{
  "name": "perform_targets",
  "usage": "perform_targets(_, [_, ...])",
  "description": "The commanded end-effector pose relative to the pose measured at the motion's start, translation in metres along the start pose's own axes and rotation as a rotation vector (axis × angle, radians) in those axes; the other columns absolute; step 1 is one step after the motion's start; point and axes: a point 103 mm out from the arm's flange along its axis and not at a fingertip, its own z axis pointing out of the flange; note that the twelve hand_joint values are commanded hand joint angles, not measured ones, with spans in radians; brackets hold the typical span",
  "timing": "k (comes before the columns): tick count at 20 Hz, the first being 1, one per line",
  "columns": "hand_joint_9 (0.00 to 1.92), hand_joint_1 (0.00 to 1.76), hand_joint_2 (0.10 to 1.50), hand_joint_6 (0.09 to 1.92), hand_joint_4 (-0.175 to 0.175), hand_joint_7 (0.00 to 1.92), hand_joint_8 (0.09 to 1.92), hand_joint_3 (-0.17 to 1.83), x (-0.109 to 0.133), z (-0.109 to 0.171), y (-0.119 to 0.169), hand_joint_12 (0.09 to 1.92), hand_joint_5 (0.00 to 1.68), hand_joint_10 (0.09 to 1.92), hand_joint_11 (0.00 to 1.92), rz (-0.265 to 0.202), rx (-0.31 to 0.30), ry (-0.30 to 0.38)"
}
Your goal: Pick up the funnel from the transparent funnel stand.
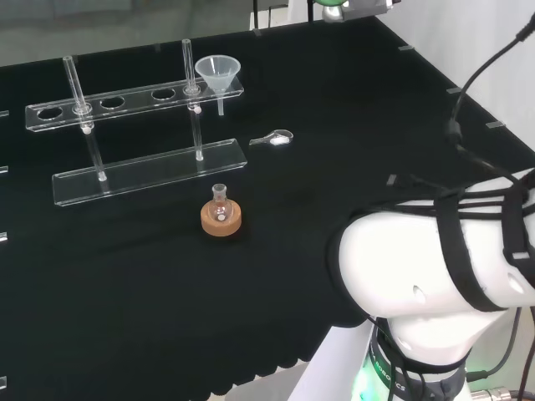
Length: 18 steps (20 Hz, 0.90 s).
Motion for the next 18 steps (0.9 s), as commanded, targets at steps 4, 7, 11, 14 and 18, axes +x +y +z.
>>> perform_targets(4, [0.14,0.0,1.12,0.09,0.023,0.0,0.33,0.49,0.014,0.014,0.07,1.36,0.2,0.55,0.04,-0.069,0.011,-0.003])
perform_targets(7, [0.14,0.0,1.11,0.09,0.022,0.0,0.33,0.48,0.023,0.017,0.093,1.36,0.2,0.56,0.04,-0.09,0.016,0.001])
perform_targets(11, [0.13,0.0,1.11,0.09,0.02,0.0,0.34,0.46,0.032,0.021,0.112,1.37,0.19,0.57,0.03,-0.11,0.025,0.008])
perform_targets(14, [0.13,0.0,1.1,0.09,0.014,0.0,0.36,0.43,0.041,0.03,0.122,1.39,0.17,0.6,0.02,-0.125,0.043,0.013])
perform_targets(18, [0.12,0.0,1.08,0.09,0.01,0.0,0.39,0.39,0.053,0.042,0.128,1.41,0.15,0.64,0.0,-0.14,0.068,0.017])
